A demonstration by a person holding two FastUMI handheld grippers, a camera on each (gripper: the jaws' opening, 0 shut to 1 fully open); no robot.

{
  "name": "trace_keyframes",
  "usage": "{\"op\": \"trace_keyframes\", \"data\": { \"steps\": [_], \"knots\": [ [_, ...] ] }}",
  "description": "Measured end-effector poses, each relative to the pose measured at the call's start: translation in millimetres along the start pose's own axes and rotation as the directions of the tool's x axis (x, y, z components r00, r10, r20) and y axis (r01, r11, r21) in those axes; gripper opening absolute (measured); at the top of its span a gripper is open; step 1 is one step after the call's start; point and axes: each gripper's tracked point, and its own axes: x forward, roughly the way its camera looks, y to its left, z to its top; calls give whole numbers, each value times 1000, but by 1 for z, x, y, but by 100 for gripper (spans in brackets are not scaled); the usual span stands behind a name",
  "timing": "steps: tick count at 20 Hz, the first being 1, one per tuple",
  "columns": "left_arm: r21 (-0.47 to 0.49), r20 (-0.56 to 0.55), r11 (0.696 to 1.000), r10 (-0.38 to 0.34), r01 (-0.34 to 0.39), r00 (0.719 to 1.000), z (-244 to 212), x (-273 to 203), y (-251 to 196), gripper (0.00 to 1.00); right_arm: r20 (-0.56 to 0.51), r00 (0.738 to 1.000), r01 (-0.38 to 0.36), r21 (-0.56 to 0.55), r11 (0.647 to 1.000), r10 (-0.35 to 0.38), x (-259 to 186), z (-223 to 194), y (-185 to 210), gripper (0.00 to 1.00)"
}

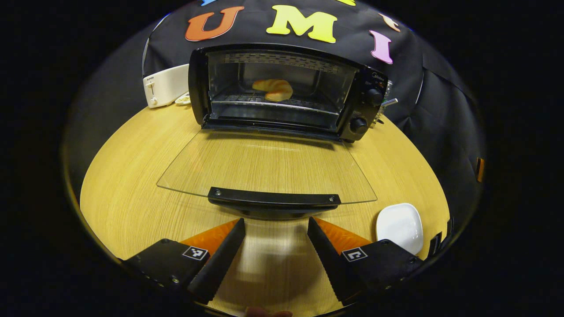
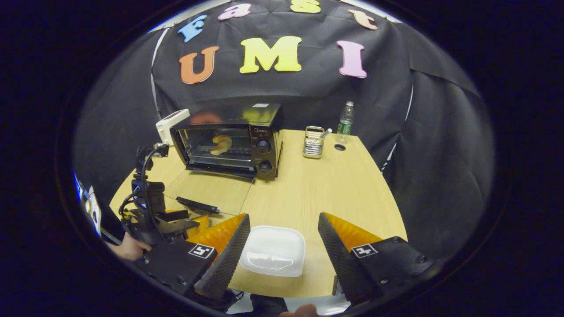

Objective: Open the electric oven with the left hand, put the food in, and close the electric oven.

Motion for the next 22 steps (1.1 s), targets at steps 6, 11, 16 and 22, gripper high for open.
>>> {"op": "trace_keyframes", "data": {
  "steps": [6,11,16,22],
  "knots": [
    [30,9,999,19,-19,1000,6,4,-4,95,5,998,-60,-34,998,60,15,15,-4,97],
    [54,87,998,8,-12,996,44,-21,-9,94,51,997,-55,-25,998,56,18,33,-13,97],
    [27,234,999,30,-37,972,126,-40,-4,98,84,992,-93,-12,996,94,13,46,-2,97],
    [12,395,999,43,-52,918,216,-71,4,96,129,980,-148,-43,988,152,-12,61,10,97]
  ]
}}
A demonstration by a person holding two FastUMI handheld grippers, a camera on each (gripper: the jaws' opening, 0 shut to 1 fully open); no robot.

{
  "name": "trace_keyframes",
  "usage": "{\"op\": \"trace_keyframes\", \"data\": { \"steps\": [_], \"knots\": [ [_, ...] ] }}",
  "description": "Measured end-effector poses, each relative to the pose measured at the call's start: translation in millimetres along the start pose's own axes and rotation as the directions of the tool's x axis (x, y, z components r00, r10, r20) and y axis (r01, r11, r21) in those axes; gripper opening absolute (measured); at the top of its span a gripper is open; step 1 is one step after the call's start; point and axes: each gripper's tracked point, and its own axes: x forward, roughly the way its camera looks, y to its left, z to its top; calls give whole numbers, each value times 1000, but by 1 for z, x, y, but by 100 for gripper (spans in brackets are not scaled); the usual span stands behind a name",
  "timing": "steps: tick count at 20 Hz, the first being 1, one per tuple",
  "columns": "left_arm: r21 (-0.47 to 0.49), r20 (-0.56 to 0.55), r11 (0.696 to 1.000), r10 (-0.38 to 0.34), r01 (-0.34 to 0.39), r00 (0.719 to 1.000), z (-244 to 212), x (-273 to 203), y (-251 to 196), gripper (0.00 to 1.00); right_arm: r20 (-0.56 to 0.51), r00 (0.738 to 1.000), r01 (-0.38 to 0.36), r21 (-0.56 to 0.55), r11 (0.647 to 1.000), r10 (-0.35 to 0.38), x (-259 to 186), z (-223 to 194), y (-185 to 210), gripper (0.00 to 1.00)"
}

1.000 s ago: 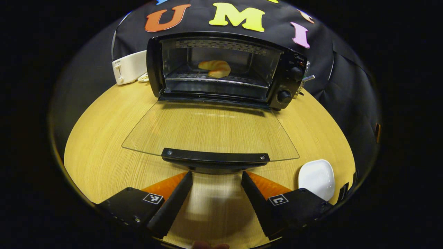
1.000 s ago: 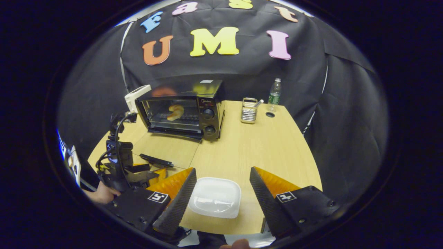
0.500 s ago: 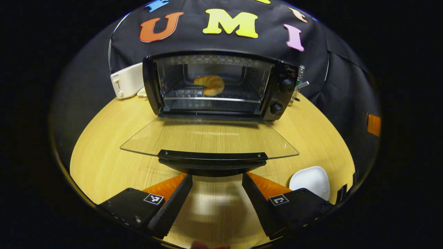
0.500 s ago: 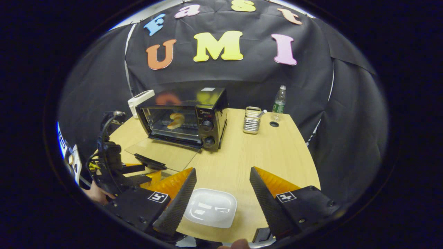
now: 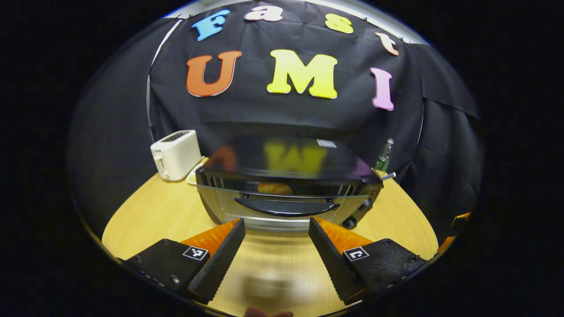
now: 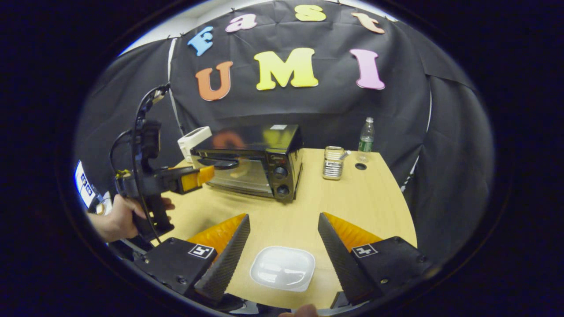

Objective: Open the electric oven with the left hand, put the food in, and close the electric oven.

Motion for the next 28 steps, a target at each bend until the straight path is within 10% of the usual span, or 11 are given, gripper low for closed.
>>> {"op": "trace_keyframes", "data": {
  "steps": [17,28],
  "knots": [
    [-52,335,998,-19,39,942,78,-336,60,94,381,921,80,20,997,-82,-191,77,138,97],
    [-49,393,997,-40,64,919,58,-420,69,94,436,891,118,51,992,-128,-268,34,185,98]
  ]
}}
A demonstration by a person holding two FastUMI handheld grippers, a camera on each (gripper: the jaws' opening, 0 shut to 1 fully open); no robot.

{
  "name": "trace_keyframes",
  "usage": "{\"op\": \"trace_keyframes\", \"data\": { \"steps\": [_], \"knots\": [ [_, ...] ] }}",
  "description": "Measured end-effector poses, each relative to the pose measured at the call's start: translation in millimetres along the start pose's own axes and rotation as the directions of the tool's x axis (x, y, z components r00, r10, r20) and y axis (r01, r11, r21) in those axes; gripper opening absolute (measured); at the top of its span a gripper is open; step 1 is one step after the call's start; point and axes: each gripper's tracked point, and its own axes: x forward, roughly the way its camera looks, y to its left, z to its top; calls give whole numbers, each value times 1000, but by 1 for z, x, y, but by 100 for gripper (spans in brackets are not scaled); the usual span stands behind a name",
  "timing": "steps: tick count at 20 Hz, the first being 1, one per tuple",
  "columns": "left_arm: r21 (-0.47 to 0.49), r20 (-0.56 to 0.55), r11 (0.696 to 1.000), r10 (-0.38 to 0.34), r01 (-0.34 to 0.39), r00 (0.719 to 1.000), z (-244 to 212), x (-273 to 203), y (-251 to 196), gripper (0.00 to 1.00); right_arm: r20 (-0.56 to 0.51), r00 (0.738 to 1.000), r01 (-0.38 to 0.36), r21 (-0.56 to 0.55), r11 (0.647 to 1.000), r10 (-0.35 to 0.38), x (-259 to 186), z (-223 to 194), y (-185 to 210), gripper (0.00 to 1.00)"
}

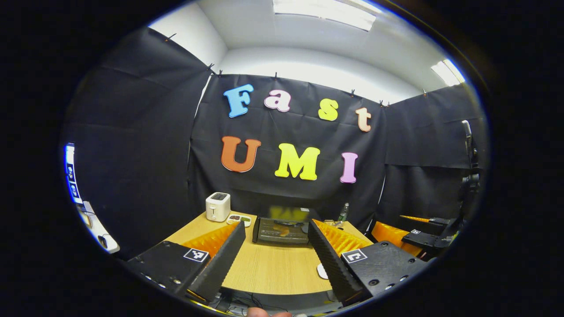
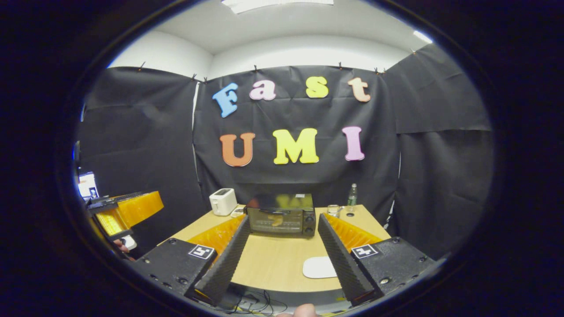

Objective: Open the electric oven with the left hand, put the food in, and close the electric oven.

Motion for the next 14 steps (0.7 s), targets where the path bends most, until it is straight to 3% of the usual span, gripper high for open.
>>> {"op": "trace_keyframes", "data": {
  "steps": [14],
  "knots": [
    [32,-9,999,39,-39,999,-17,-11,1,94,16,1000,-8,11,1000,8,-10,-15,1,96]
  ]
}}
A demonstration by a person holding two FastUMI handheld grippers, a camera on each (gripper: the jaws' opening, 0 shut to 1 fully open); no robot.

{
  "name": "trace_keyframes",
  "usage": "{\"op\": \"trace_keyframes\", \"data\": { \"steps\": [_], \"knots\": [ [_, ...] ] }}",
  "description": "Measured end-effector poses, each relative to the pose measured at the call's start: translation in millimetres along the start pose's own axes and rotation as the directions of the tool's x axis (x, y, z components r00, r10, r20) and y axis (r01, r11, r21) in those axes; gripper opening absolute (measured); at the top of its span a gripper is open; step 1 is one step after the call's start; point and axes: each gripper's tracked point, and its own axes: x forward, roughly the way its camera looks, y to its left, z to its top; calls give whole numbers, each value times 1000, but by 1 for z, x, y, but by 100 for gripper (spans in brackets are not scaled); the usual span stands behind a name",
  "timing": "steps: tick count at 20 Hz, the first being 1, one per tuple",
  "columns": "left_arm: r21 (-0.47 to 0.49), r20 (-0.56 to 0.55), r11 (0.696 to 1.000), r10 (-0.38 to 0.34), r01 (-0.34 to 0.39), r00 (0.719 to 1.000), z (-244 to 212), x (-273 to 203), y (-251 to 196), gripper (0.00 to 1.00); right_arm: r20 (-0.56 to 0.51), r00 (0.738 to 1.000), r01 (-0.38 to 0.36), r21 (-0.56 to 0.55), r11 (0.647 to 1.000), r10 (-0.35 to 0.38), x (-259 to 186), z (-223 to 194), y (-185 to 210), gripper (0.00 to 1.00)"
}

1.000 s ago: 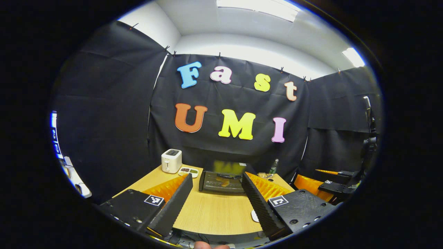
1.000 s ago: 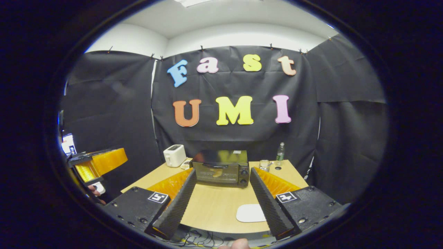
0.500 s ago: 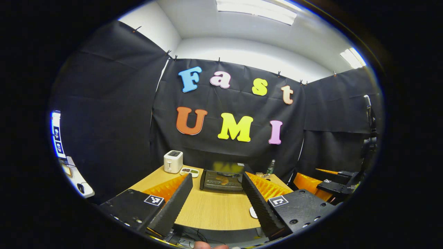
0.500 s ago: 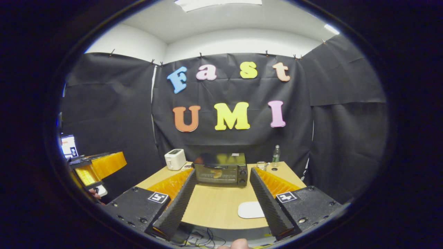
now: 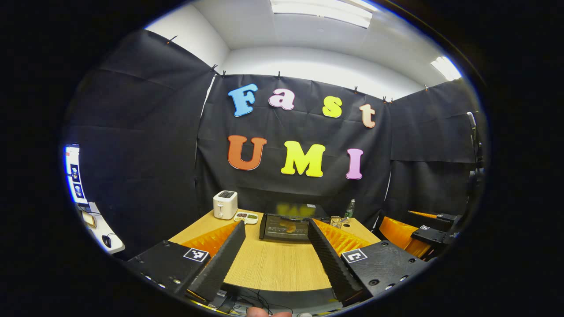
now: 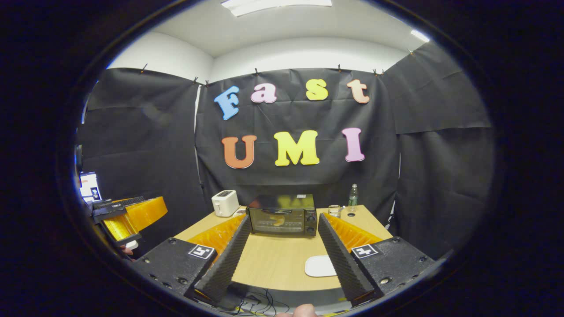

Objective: Open the electric oven with the left hand, put the food in, and close the electric oven.

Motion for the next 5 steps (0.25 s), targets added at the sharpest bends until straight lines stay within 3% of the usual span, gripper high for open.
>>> {"op": "trace_keyframes", "data": {
  "steps": [5],
  "knots": [
    [5,-3,1000,-6,6,1000,-2,1,-9,94,1,1000,1,6,1000,-1,0,-4,-5,96]
  ]
}}
